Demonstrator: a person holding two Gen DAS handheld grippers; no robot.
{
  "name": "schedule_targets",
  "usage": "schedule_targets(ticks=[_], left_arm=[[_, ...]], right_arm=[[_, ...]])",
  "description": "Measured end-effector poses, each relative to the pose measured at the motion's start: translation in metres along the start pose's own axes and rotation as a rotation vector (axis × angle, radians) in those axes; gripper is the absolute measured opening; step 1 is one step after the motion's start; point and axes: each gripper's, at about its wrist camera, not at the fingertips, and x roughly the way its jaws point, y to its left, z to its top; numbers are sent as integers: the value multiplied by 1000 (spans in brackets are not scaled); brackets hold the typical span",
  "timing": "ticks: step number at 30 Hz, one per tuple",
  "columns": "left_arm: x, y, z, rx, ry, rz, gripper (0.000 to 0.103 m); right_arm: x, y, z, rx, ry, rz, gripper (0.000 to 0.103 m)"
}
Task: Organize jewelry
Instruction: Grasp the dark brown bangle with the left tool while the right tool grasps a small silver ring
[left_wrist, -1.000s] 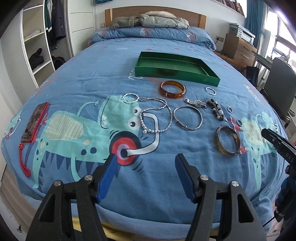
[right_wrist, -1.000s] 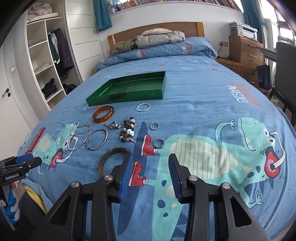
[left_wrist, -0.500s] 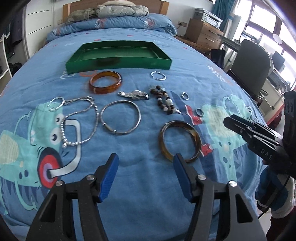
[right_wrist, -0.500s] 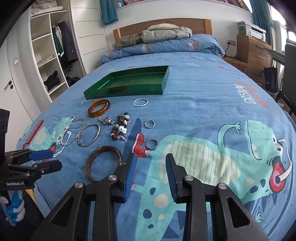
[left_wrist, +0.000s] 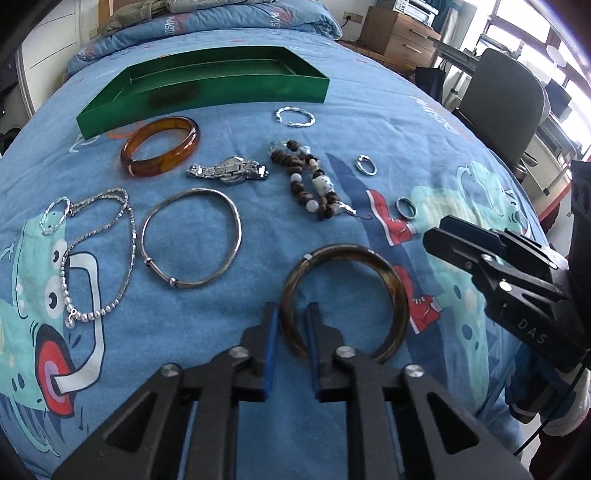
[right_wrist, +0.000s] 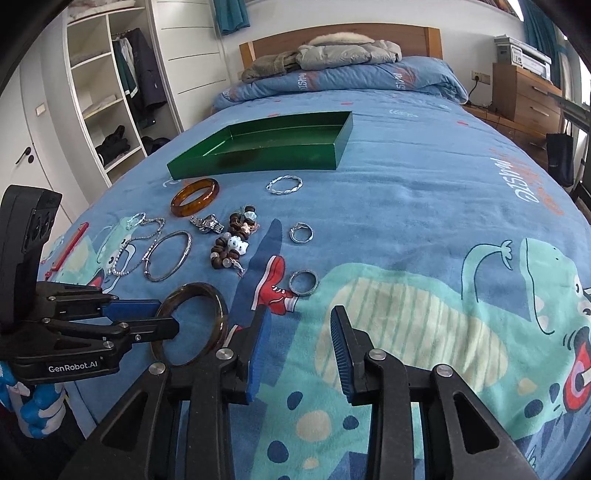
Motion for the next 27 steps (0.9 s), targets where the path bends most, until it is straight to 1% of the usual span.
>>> schedule_targets(ticks=[2, 9, 12, 15, 17, 23, 27], left_arm=[[1, 3, 1, -4, -1, -1, 8], [-6, -1, -6, 20, -30, 26, 7], [-9, -2, -8, 25, -39, 31, 7], [-14, -3, -10, 30, -47, 33, 7], [-17, -3, -10, 29, -55, 36, 7], [-34, 1, -10, 8, -100, 56, 7], [-54, 6, -6, -9, -146, 53, 7]], right_arm=[[9, 0, 3, -9, 10, 0, 33], [29, 1, 13, -38, 19, -15, 33], [34, 2, 15, -53, 20, -31, 30], [34, 3, 14, -59, 21, -42, 27], [33, 2, 13, -64, 23, -53, 21], [26, 6, 10, -67, 21, -83, 20], [6, 7, 10, -30, -6, -93, 20]])
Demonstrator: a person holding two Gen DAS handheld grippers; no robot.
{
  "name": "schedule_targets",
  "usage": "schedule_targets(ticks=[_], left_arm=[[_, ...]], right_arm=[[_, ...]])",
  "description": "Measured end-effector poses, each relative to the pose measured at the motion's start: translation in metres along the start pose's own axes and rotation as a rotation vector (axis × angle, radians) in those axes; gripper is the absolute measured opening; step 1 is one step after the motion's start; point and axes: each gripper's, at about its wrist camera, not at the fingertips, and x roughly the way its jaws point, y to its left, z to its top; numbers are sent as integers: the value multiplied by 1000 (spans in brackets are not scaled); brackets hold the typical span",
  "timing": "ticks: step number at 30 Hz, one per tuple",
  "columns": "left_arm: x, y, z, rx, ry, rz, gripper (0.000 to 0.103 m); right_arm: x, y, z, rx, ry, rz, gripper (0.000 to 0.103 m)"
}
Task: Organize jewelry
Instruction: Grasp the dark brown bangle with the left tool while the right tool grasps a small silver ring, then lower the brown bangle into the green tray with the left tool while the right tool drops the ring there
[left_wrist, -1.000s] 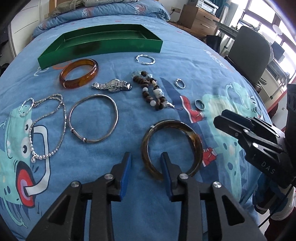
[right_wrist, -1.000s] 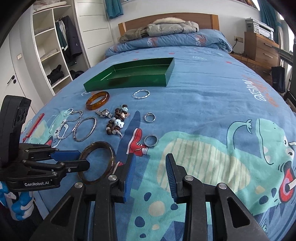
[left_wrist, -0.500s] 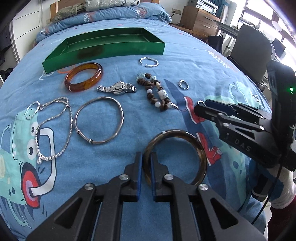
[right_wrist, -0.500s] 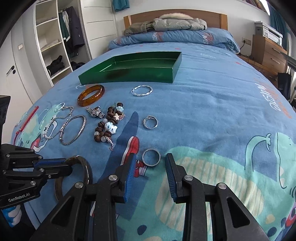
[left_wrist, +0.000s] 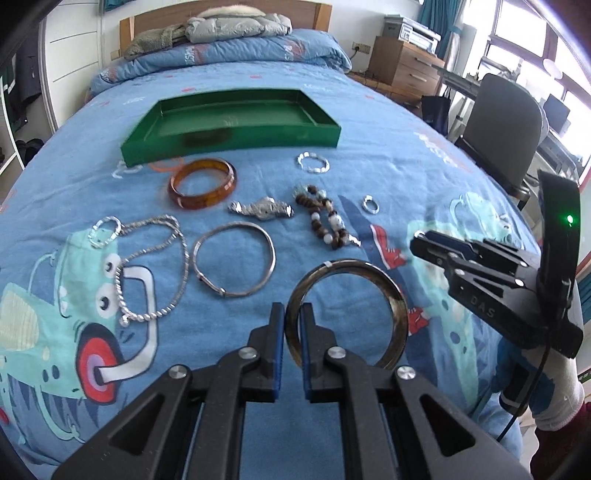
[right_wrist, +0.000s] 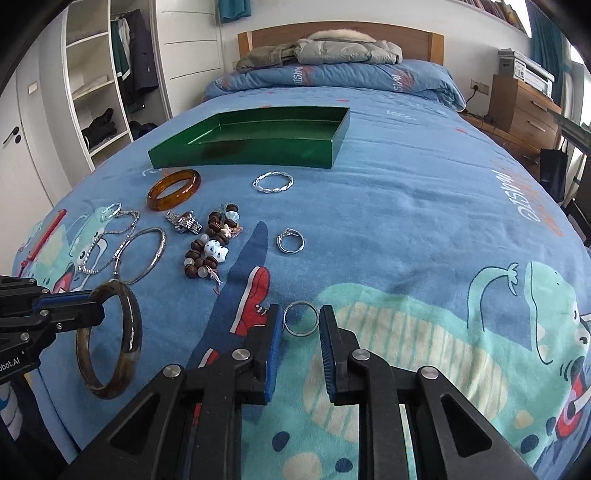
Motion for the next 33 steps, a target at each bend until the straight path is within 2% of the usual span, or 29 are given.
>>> schedule_targets(ticks=[4, 9, 16, 25, 29, 33], left_arm=[[-24, 10, 16, -21, -61, -8, 7], [-51, 30, 47, -61, -142, -13, 7], [-61, 68, 105, -123, -227, 3, 7], [-20, 125, 193, -186, -257, 49, 7], [11, 140, 222, -189, -251, 72, 7], [49, 150, 239, -199, -222, 86, 7]], right_arm=[[-31, 5, 11, 9, -52, -14, 20], [-66, 11, 44, 19, -132, -10, 20], [-72, 19, 102, 7, -202, -15, 20], [-26, 22, 195, 5, -265, -4, 20], [16, 25, 225, -4, -245, 3, 20], [64, 23, 241, 2, -194, 14, 20]])
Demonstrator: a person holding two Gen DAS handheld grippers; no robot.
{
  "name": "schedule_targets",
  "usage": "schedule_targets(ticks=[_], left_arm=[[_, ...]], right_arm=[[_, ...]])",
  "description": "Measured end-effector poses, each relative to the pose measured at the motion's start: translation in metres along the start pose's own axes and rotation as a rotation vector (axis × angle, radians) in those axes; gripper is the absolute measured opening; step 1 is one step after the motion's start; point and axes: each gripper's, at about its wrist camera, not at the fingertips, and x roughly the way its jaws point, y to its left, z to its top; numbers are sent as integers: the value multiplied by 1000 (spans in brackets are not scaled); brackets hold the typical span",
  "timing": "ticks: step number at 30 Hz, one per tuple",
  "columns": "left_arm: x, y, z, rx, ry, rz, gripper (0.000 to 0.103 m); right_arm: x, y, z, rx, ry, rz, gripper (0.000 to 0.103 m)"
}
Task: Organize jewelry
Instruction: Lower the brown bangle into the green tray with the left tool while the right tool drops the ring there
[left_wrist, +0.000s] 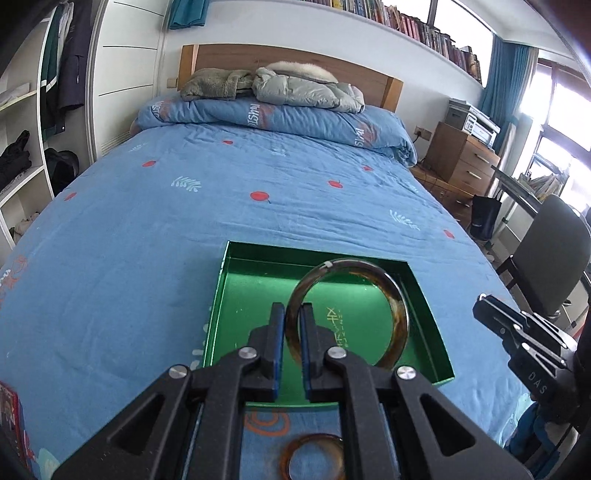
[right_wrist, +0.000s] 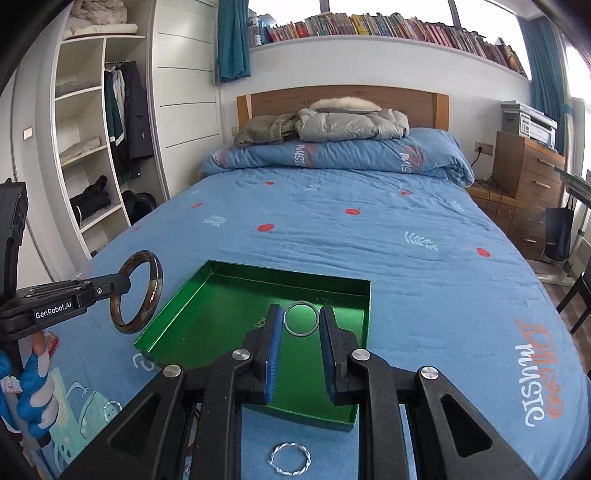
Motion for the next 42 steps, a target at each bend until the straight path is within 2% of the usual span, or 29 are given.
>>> schedule_targets(ticks=[5, 14, 20, 24, 33, 36, 40, 42], left_arm=[[50, 5, 4, 4, 48, 27, 7], [117, 1, -20, 51, 172, 86, 7], [132, 3, -33, 62, 206, 92, 8], [134, 1, -32, 70, 206, 95, 8], [135, -2, -32, 86, 196, 115, 9], [135, -1, -33, 94, 191, 112, 9], [131, 2, -30, 92, 193, 84, 13], [124, 1, -28, 104, 183, 76, 15]], right_arm=[[50, -12, -7, 13, 69, 3, 20], [120, -29, -34, 22, 234, -14, 20], [128, -27, -46, -20, 268, -22, 20], [131, -20, -48, -69, 281, -41, 20], [130, -18, -48, -83, 277, -50, 23], [131, -16, -47, -92, 278, -60, 32], [129, -8, -45, -119, 289, -93, 51], [120, -4, -42, -119, 277, -109, 52]])
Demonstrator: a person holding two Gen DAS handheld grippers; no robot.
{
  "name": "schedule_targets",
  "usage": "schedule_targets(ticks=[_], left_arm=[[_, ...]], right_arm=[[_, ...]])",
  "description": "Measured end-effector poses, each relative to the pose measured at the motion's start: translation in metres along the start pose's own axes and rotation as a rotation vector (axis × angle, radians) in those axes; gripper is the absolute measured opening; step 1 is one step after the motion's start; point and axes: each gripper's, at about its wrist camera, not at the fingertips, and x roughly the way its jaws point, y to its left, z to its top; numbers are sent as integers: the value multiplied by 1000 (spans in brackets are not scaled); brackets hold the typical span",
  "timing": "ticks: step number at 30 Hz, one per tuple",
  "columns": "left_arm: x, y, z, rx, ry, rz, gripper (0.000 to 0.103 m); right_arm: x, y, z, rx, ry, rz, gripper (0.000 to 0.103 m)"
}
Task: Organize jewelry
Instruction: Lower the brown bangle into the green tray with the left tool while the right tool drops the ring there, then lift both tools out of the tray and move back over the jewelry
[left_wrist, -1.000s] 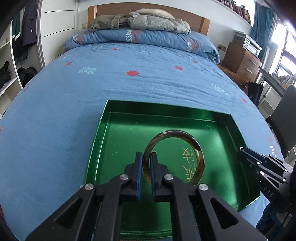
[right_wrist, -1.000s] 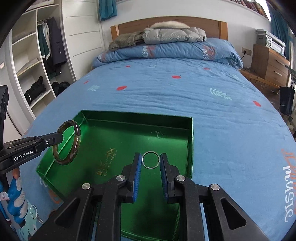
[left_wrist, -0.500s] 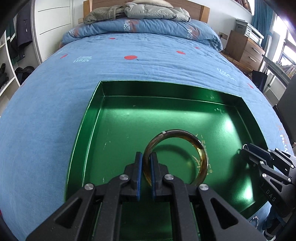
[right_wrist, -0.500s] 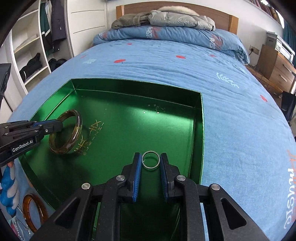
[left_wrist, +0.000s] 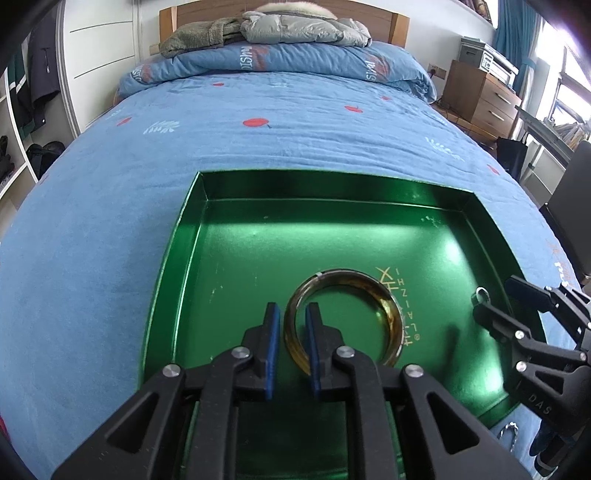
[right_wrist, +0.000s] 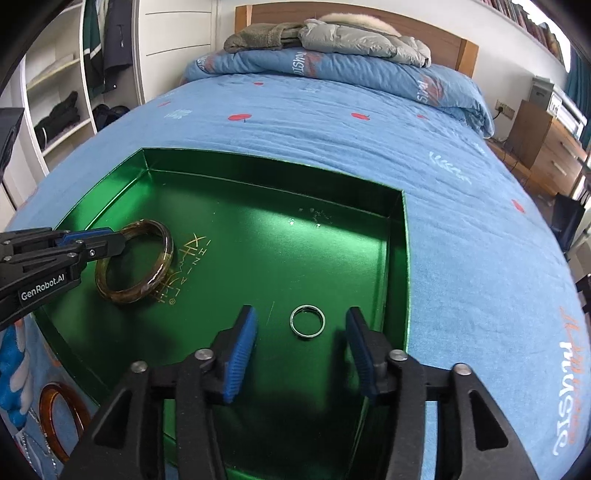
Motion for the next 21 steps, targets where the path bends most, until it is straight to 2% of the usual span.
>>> schedule_targets(ticks=[4, 12, 15, 21], left_arm=[[-26, 3, 0, -9, -29, -19, 17], [-111, 11, -6, -23, -162, -13, 17], [-140, 12, -12, -2, -162, 4, 18], [-196, 28, -41, -26, -179, 23, 21]], right_arm=[[-26, -2, 2, 19, -29, -27, 55], [-104, -8, -4, 63, -114, -35, 56], [-136, -9, -12, 78, -152, -31, 56], [-199, -5, -38, 82, -218, -14, 56]])
